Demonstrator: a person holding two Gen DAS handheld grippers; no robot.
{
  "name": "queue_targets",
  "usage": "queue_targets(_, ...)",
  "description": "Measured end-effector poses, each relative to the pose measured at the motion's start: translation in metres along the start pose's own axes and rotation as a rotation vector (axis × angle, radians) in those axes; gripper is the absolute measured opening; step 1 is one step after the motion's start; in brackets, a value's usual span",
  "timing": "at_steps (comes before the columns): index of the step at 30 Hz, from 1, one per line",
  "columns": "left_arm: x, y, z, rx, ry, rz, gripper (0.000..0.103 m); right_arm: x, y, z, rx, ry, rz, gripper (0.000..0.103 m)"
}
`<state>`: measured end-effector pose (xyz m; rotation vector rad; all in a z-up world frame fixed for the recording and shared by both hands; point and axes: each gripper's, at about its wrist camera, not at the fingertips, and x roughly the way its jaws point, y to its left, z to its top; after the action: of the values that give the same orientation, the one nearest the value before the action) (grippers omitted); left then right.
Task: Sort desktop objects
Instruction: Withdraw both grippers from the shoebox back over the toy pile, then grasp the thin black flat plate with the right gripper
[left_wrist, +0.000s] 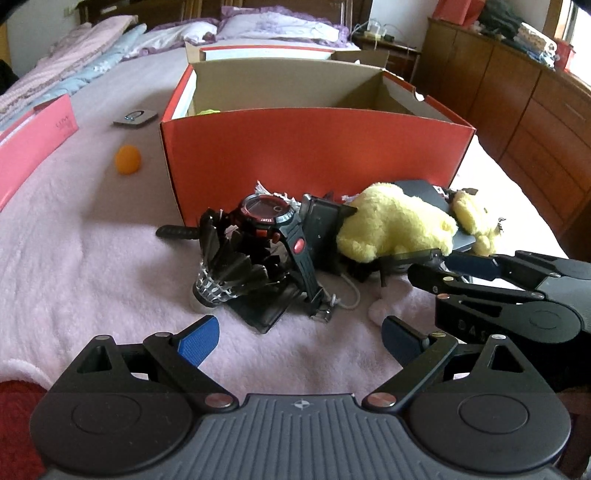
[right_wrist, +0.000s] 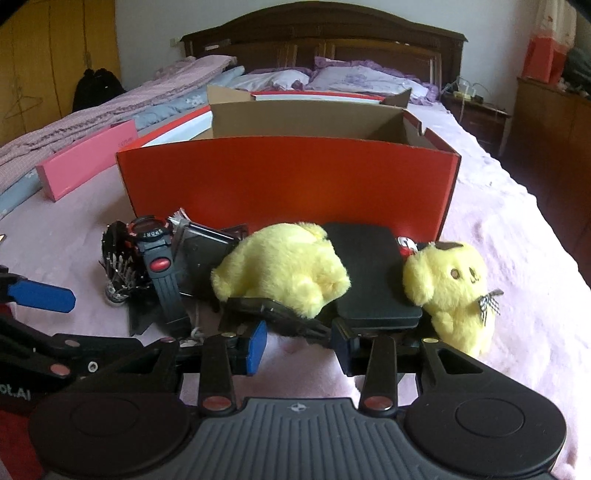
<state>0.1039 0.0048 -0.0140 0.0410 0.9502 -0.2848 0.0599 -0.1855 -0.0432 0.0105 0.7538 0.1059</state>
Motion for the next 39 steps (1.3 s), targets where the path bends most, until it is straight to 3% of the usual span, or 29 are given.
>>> queue_targets(4, 0.001, 0.001, -0.001, -0.004, 0.003, 0.005, 0.095, -0.004, 0.008, 0.002, -0.097, -0.025, -0.005, 0.044)
queue_targets(8, 0.002, 0.002, -0.003, -0.004, 0.007, 0.014, 0.095, 0.010, 0.014, 0.009, -0.180, 0.006, -0.020, 0.046)
queue_targets(10, 0.001, 0.003, -0.004, -0.006, 0.005, 0.017, 0.095, 0.012, 0.013, 0.010, -0.180, 0.008, -0.024, 0.038)
queue_targets(12, 0.000, 0.004, -0.004, -0.005, 0.001, 0.024, 0.095, 0.011, 0.012, 0.011, -0.176, 0.011, -0.010, 0.020)
queue_targets(17, 0.001, 0.007, -0.005, -0.020, 0.006, 0.027, 0.096, -0.011, 0.022, 0.000, -0.182, -0.042, 0.028, 0.007)
queue_targets(25, 0.001, 0.006, -0.007, -0.013, 0.005, 0.019, 0.096, -0.065, 0.015, -0.012, -0.048, -0.123, 0.077, 0.004)
queue_targets(31, 0.000, -0.006, -0.011, 0.030, 0.001, -0.039, 0.095, -0.086, -0.013, -0.026, 0.064, -0.096, 0.046, 0.003)
queue_targets(39, -0.004, -0.030, -0.016, 0.118, 0.005, -0.107, 0.095, -0.075, -0.033, -0.048, 0.161, -0.005, 0.014, 0.004)
